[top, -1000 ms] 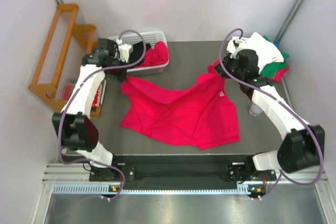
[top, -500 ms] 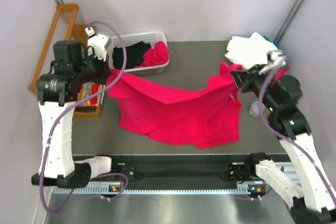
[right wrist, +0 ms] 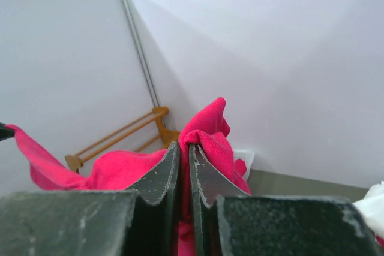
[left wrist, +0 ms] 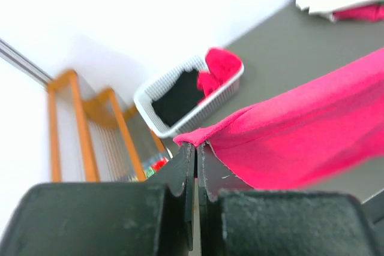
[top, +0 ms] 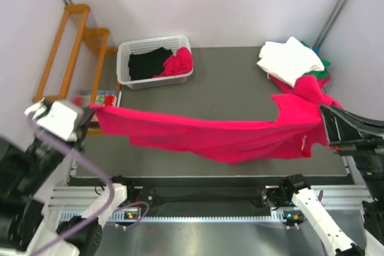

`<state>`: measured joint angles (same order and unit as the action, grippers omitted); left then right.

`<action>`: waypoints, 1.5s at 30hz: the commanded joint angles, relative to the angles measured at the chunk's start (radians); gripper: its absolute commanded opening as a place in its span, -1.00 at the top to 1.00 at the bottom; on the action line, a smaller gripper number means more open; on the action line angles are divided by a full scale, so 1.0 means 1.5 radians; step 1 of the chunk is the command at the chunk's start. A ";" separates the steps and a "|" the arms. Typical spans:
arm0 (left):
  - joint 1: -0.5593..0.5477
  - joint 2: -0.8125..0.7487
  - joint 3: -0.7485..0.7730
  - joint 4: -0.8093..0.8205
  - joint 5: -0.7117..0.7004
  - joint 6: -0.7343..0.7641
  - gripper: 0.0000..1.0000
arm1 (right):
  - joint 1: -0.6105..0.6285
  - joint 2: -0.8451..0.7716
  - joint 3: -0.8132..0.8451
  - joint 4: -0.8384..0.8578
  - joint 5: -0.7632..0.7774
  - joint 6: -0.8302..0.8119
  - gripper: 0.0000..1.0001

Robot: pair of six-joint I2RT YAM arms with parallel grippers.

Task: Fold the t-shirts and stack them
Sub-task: Flatten the tshirt out

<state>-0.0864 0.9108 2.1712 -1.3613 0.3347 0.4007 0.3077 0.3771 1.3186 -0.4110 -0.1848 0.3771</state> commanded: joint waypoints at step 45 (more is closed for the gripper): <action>0.109 0.727 -0.315 0.460 -0.200 -0.067 1.00 | -0.125 0.879 -0.144 0.444 0.007 0.078 1.00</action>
<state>0.0666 1.9762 1.6157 -0.6731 0.0124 0.3389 0.1581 1.6470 1.0271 0.1619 -0.1566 0.4843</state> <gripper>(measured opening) 0.020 0.048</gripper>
